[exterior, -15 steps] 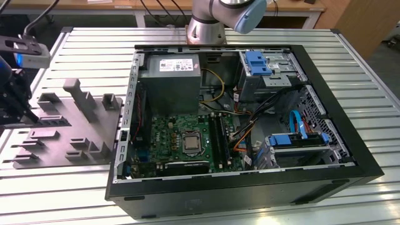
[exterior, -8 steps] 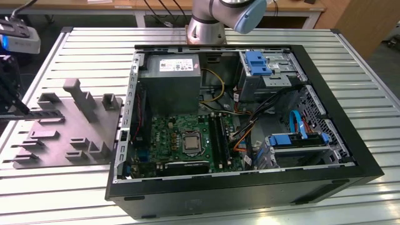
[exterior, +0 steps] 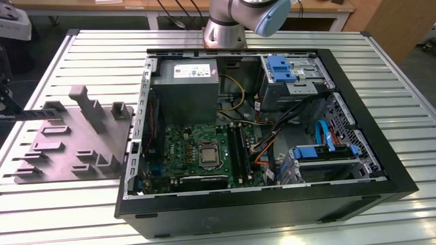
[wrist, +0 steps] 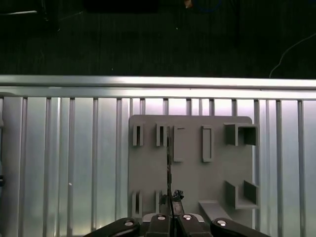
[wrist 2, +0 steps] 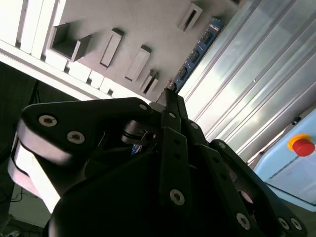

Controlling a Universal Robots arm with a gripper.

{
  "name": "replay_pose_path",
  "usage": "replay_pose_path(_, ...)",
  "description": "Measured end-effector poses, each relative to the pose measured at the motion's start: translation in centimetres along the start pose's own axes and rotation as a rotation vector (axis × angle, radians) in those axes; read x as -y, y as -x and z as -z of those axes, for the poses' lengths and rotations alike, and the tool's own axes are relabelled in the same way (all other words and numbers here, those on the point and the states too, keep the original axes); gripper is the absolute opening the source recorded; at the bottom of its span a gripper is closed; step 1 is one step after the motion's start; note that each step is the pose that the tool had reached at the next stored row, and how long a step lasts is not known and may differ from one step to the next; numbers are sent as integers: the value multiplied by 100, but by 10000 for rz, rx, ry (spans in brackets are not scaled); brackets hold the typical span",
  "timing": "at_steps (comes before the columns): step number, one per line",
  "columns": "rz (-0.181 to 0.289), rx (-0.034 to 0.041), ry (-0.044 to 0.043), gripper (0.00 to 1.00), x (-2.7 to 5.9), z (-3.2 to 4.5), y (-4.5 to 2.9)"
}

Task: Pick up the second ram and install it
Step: 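Pick up the second ram and move it above second insertion slot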

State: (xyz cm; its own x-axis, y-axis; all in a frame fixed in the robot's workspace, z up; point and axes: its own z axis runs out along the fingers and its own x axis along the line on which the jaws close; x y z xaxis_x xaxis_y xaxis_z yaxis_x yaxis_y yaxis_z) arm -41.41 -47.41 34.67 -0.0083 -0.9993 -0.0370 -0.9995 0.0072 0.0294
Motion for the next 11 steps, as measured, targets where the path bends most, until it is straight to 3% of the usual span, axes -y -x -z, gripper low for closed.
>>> replay_pose_path(11,0,0,-1,11,-12,402,15)
